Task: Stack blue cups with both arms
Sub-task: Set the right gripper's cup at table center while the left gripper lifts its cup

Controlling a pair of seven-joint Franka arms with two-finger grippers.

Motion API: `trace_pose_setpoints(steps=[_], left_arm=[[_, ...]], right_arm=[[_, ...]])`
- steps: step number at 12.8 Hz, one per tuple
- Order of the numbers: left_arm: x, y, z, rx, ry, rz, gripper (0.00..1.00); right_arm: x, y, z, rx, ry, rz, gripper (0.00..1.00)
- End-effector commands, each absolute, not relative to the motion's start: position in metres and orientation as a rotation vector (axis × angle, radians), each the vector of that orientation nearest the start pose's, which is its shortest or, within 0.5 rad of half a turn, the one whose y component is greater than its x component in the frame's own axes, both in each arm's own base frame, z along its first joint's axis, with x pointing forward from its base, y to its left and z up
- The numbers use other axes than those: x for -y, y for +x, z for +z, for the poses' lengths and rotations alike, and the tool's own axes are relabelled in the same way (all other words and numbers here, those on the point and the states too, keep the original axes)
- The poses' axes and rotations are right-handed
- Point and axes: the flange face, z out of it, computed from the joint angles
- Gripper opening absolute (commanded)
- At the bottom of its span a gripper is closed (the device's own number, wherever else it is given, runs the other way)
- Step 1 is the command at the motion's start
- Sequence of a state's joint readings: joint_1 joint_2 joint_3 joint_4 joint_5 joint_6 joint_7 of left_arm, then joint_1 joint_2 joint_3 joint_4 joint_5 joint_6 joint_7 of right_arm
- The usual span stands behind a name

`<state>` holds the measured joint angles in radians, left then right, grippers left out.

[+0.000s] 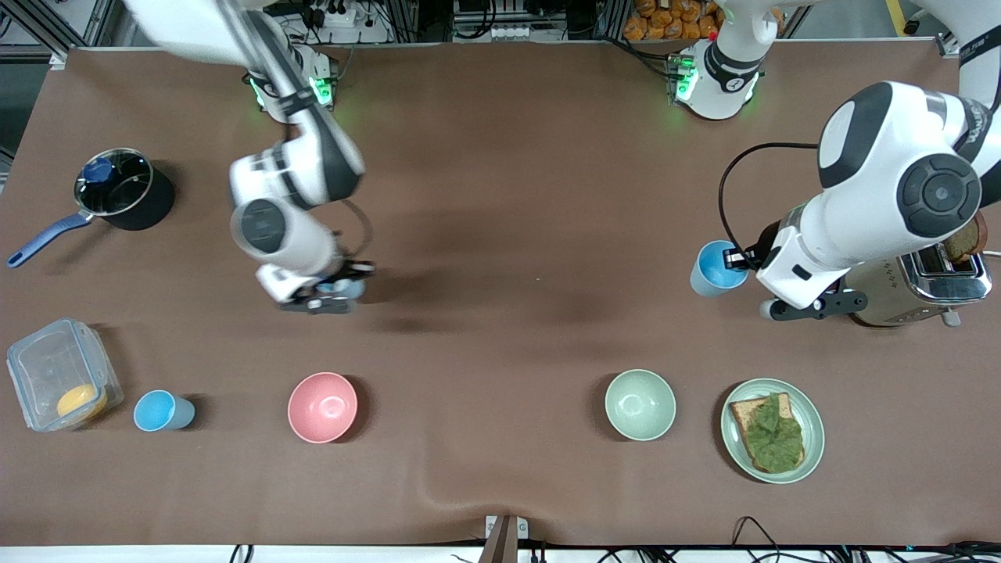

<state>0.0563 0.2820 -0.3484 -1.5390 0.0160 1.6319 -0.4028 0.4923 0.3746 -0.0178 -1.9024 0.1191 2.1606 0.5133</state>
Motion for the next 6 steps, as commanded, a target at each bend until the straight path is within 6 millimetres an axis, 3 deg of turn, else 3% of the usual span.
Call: trace_pose_setpoints(steps=[1, 2, 3, 6], left_arm=[[0.156, 0.597, 0.495, 0.187, -3.14, 0.3, 0.0], [0.155, 0.598, 0.494, 0.189, -3.138, 0.302, 0.0], [0.155, 0.598, 0.494, 0.189, -3.138, 0.302, 0.0], [0.153, 0.589, 0.511, 0.184, -3.13, 0.296, 0.0]], right_arm=[[-0.373, 0.55, 0.28, -0.356, -3.085, 0.208, 0.0], [-0.407, 0.545, 0.278, -0.405, -3.062, 0.205, 0.0], [-0.427, 0.544, 0.272, -0.442, -3.035, 0.216, 0.0], [-0.461, 0.536, 0.267, -0.446, -2.976, 0.252, 0.0]])
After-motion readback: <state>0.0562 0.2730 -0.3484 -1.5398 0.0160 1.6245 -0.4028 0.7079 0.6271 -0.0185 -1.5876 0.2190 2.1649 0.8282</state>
